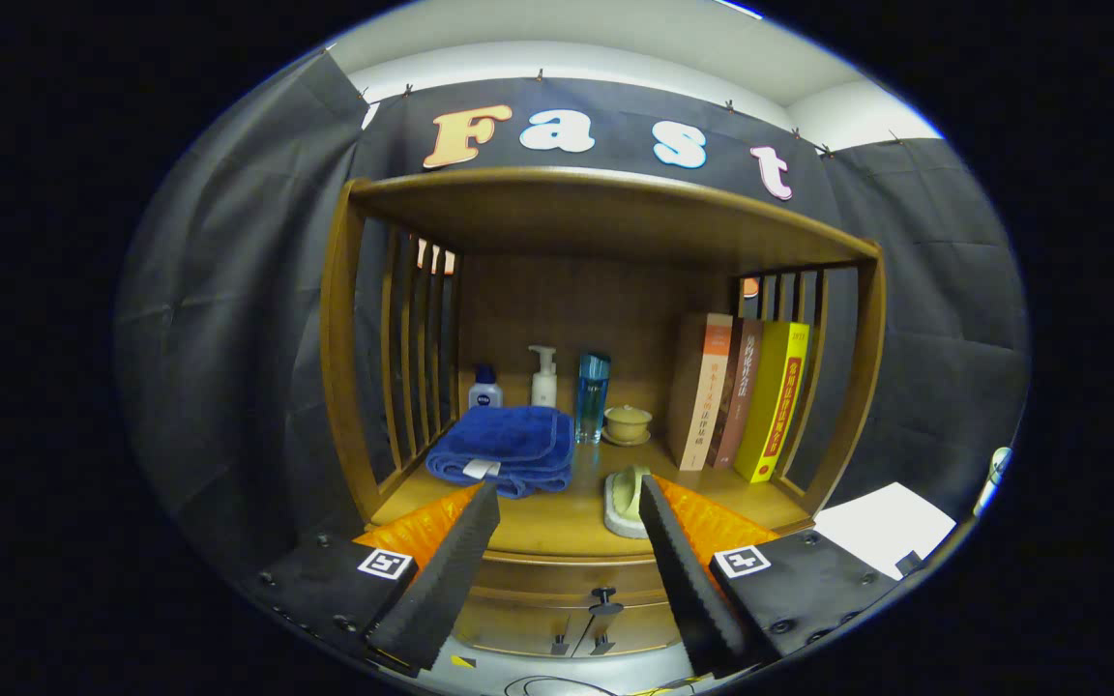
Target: Pull open the drawer, take out the items inside it, and place them on the countertop above the cabinet.
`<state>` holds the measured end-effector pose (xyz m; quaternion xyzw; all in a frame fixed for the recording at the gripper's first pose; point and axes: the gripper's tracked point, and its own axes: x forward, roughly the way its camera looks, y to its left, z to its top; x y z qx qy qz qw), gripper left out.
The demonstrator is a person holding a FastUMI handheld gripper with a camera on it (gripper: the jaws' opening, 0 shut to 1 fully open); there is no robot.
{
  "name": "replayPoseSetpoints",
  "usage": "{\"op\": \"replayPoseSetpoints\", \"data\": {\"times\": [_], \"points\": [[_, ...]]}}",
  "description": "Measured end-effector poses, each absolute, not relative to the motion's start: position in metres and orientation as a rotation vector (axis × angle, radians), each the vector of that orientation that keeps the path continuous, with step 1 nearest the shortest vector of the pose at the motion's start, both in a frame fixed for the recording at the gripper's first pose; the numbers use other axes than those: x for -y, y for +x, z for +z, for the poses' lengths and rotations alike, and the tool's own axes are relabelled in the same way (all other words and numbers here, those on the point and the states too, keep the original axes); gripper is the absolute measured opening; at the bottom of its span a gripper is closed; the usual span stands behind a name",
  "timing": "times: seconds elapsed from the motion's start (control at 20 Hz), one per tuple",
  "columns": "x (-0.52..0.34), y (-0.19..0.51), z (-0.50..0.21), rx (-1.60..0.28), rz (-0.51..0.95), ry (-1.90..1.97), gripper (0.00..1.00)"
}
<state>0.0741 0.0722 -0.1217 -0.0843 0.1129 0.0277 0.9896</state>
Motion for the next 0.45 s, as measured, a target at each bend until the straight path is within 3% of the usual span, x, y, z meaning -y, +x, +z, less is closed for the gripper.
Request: {"op": "replayPoseSetpoints", "data": {"times": [0.45], "points": [[-0.050, 0.073, -0.081, -0.204, 0.027, -0.154, 0.98]]}}
